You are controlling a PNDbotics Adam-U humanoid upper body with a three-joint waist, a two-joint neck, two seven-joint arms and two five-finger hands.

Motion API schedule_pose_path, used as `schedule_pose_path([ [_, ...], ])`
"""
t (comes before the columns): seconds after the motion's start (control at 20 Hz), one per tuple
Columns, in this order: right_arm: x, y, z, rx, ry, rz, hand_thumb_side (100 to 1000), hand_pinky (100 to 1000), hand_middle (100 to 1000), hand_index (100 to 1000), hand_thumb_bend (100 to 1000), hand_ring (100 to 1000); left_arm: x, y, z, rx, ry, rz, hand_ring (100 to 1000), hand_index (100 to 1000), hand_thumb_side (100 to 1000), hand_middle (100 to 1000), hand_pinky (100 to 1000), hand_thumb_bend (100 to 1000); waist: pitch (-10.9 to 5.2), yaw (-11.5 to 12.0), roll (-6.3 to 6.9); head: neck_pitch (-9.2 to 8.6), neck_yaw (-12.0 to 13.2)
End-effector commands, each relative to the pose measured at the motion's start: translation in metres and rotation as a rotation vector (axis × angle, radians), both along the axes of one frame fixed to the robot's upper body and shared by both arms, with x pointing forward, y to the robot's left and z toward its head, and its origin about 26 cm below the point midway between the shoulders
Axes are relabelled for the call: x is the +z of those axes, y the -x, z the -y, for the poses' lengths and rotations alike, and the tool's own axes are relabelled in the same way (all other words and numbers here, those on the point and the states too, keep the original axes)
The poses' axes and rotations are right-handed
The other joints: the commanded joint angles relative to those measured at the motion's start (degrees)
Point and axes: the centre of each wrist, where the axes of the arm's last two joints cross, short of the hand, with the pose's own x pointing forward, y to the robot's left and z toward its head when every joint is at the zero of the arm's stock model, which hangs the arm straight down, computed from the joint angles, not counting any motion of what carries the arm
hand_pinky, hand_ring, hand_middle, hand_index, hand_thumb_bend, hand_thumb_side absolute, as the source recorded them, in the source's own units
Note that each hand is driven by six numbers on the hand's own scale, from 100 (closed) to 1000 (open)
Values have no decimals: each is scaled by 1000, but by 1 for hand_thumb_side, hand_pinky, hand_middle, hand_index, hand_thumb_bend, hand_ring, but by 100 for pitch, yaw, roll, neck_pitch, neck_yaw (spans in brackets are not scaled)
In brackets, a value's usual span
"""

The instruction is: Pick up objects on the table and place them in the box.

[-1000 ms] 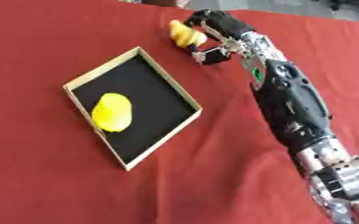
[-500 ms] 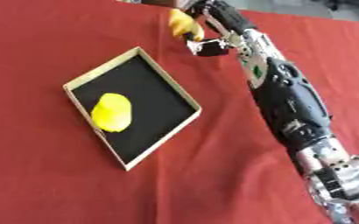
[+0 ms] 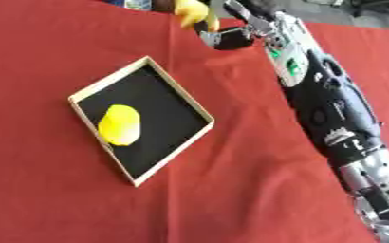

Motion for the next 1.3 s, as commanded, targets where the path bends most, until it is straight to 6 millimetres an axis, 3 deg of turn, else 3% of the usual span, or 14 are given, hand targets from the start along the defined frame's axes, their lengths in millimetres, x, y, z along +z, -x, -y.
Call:
schedule_pose_path([
  [0.05, 25, 14, 0, 38, 31, 33, 155, 791, 450, 522, 100, 680, 7, 3, -2, 5, -23, 22, 698, 889, 711, 809, 862, 100, -155, -6, 41, 11, 10],
  [0.25, 23, 20, -18, 93, 101, 24, 188, 791, 455, 528, 100, 679, 8, 3, -1, 0, -26, 25, 699, 889, 708, 808, 862, 100, -184, 46, 19, 45, -21],
  [0.45, 3, 27, -48, 214, 233, -16, 198, 790, 454, 527, 100, 676, 8, 3, -2, 2, -24, 27, 700, 889, 706, 808, 862, 100, -218, 17, 30, 65, 17],
  [0.75, -20, 30, -75, 290, 294, -77, 200, 787, 455, 527, 100, 674, 9, 3, -4, 12, -25, 32, 701, 889, 704, 808, 862, 100, -248, -1, 46, 108, 31],
  [1.0, -43, 29, -86, 287, 321, -123, 202, 786, 455, 528, 100, 673, 8, 3, -3, 13, -24, 31, 700, 889, 705, 809, 862, 100, -224, -8, 38, 102, 26],
  [1.3, -61, 23, -82, 225, 347, -156, 208, 783, 472, 547, 100, 679, 8, 3, -3, 12, -23, 28, 699, 889, 706, 810, 863, 100, -183, -5, 35, 98, 35],
])
